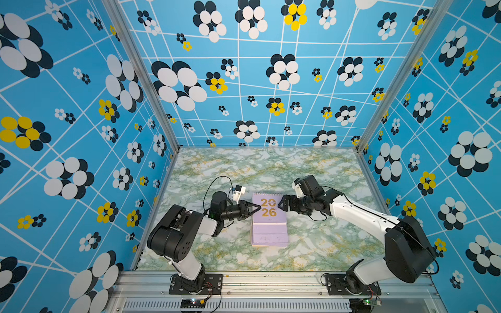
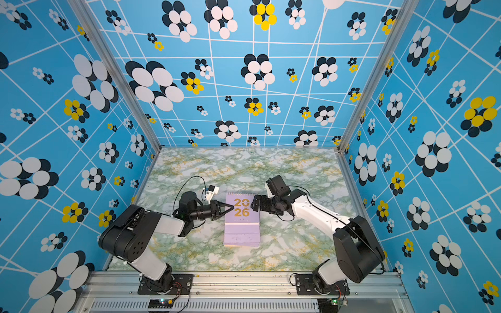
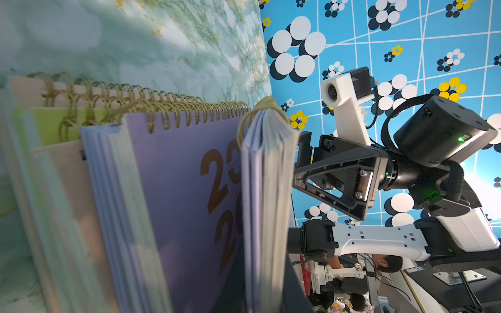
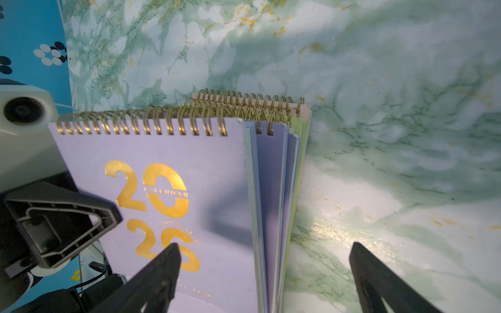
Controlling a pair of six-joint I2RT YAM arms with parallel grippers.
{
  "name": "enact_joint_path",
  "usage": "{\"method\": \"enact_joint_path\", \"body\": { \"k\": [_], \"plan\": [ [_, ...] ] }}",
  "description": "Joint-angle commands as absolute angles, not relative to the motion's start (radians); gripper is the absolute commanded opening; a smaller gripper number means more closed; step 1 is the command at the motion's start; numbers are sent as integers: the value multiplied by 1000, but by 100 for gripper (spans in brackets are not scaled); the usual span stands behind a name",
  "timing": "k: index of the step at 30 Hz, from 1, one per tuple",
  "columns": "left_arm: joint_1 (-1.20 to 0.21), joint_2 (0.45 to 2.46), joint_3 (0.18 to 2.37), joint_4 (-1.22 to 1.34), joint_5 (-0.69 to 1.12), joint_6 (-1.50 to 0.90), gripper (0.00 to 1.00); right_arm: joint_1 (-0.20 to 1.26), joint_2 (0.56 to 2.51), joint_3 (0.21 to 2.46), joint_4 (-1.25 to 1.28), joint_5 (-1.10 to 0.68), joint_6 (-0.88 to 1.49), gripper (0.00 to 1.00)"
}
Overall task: Stack the calendars
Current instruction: Place the calendar at the calendar.
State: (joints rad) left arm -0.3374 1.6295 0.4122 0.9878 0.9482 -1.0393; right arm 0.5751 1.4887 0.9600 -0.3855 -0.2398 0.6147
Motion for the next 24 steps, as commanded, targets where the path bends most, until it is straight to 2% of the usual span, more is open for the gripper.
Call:
{"method": "enact_joint_path", "body": {
  "k": [1, 5, 13, 24],
  "plan": [
    [-327, 1543, 435, 849, 942, -931, 0, 584, 1503, 979, -393, -223, 624, 99],
    [-327, 1503, 443, 746, 938, -869, 0, 589, 1515, 984, -387, -227, 626, 99],
    [-326, 1555, 434, 850, 944, -924, 0, 604, 1528, 994, -386, -225, 629, 99],
    [-325, 1552, 449, 836, 926, -922, 0, 615, 1544, 999, -375, -232, 637, 99]
  ]
}}
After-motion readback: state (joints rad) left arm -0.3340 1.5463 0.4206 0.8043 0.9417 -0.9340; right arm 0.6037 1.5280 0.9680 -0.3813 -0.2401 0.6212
